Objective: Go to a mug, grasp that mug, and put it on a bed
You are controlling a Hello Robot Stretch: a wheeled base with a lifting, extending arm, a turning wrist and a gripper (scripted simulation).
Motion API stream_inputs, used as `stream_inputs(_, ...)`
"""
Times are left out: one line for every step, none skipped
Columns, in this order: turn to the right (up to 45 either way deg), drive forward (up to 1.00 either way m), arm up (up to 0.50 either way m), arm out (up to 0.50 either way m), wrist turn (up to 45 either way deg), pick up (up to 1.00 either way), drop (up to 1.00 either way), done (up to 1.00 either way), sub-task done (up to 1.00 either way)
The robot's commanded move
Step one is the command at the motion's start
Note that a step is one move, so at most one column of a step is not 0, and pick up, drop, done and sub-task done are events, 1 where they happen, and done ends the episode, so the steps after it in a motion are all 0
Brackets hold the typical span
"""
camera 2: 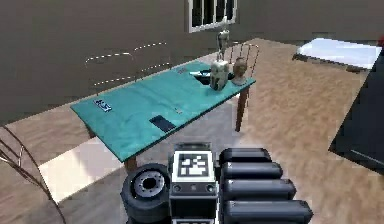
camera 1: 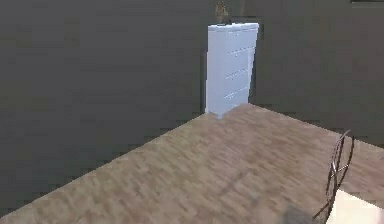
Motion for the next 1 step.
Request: stream_inputs(0.0, 0.9, 0.0, 0.0, 0.0, 0.0, 0.0, 0.0, 0.0)
